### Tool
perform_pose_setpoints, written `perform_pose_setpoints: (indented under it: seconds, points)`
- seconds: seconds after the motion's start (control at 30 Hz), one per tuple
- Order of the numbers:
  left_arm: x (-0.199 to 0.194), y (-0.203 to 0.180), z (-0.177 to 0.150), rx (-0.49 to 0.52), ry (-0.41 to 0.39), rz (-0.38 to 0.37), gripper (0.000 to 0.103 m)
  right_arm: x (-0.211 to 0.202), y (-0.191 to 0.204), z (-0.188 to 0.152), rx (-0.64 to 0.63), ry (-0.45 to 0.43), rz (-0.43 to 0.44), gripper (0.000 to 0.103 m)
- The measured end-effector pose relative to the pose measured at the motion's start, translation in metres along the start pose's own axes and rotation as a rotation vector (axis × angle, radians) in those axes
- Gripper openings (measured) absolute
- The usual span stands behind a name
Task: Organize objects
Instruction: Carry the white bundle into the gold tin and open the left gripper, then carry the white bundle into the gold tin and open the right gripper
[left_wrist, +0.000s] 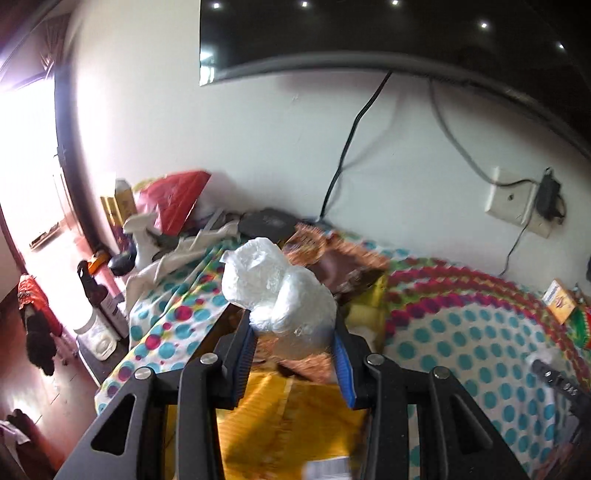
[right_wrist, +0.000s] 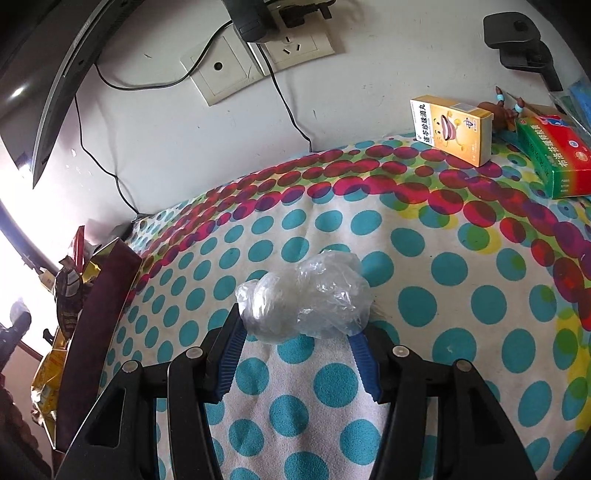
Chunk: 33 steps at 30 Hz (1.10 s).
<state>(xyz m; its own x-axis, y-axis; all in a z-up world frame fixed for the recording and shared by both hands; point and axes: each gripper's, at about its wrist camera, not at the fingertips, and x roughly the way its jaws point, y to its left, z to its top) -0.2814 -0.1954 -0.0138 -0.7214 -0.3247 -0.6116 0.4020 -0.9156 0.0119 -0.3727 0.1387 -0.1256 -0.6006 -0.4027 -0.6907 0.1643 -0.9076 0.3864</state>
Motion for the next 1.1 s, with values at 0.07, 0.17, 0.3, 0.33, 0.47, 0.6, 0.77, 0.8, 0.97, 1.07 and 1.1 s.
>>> perform_pose_setpoints:
  seconds: [0.07,0.17,0.3,0.33,0.47,0.6,0.77,0.8,0.97,1.07,1.1]
  points:
    - [0.007,0.003,-0.005,-0.006,0.024,0.012,0.039,0.000,0.000,0.000,0.000,0.000,0.001,0.054]
    - [0.015,0.000,-0.010,0.001,0.039,0.022,0.039,0.000,0.000,0.000,0.000,0.000,0.000,0.054]
    - [0.022,0.001,-0.014,-0.001,0.056,0.026,0.039,0.000,0.000,0.000,0.000,0.000,0.000,0.054]
    - [0.023,0.002,-0.014,-0.005,0.053,0.029,0.040,0.000,0.000,-0.001,-0.001,0.000,0.000,0.054]
    - [0.029,0.006,-0.015,-0.022,0.088,0.004,0.046,0.000,0.001,0.000,-0.001,0.000,0.000,0.054]
    - [0.022,0.005,-0.018,-0.013,0.072,-0.013,0.052,0.000,0.000,-0.001,0.000,0.000,0.001,0.054]
    - [-0.009,0.004,-0.022,0.013,-0.018,-0.060,0.074,0.000,0.000,0.000,0.000,0.000,0.002,0.054]
    - [-0.015,0.005,-0.022,0.020,-0.030,-0.063,0.074,0.000,0.000,0.000,0.000,0.000,0.002,0.054]
    - [-0.072,0.013,-0.042,0.032,-0.115,-0.120,0.074,0.000,0.001,0.000,0.000,0.000,0.001,0.054]
    - [-0.104,0.013,-0.068,0.060,-0.125,-0.166,0.074,0.000,0.001,0.000,0.000,0.001,0.002,0.054]
    - [-0.114,0.012,-0.081,0.067,-0.119,-0.187,0.074,0.000,0.001,0.000,0.000,0.001,0.002,0.054]
